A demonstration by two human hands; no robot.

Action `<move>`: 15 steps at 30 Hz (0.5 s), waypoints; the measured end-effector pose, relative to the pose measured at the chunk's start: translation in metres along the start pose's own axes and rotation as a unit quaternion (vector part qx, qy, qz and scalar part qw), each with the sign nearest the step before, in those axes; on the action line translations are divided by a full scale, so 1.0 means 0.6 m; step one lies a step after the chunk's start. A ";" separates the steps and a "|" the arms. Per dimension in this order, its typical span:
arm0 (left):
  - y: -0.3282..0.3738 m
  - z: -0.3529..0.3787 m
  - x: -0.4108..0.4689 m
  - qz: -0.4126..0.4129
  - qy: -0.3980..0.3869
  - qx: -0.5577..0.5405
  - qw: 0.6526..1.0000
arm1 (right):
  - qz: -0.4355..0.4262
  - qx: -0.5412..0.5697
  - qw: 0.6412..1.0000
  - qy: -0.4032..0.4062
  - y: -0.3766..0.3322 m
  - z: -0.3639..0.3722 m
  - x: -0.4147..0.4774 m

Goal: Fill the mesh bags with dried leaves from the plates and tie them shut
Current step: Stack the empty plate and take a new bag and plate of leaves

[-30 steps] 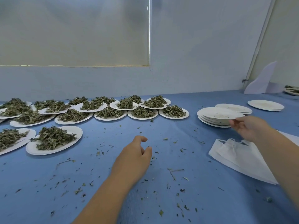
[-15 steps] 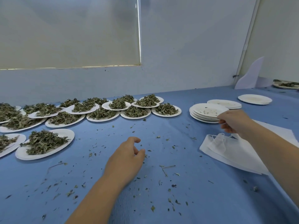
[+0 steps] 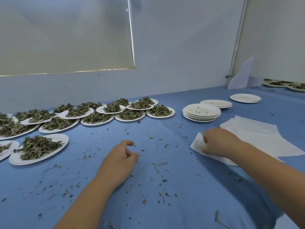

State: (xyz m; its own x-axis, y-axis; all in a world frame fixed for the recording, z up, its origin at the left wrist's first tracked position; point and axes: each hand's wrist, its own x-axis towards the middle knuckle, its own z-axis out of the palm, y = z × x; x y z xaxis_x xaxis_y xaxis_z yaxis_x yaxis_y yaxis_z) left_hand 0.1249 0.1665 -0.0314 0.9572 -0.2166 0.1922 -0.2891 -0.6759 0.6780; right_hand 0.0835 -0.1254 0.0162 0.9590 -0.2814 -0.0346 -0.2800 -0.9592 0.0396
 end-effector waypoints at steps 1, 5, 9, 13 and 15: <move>0.000 -0.001 -0.002 0.000 0.000 -0.002 1.000 | 0.002 -0.010 1.000 0.007 -0.002 0.001 -0.001; 0.000 -0.005 -0.008 -0.001 -0.003 -0.009 1.000 | 0.005 -0.046 0.999 0.015 -0.003 0.003 -0.002; 0.001 -0.007 -0.011 0.011 -0.001 0.011 1.000 | 0.028 0.016 0.996 0.086 0.016 0.008 -0.004; 0.002 -0.005 -0.016 0.026 0.004 0.028 0.999 | 0.051 0.144 0.971 0.184 0.032 -0.015 -0.010; 0.002 -0.004 -0.017 0.029 0.012 0.033 0.999 | 0.026 0.202 0.952 0.228 0.036 -0.040 -0.019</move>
State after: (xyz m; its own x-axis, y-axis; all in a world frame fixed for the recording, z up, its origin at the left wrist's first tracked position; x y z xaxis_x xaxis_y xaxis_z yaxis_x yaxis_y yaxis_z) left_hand 0.1149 0.1698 -0.0308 0.9388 -0.2404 0.2468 -0.3435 -0.7075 0.6176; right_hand 0.0672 -0.1423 0.0414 0.8372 -0.3750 0.3981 -0.2332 -0.9032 -0.3604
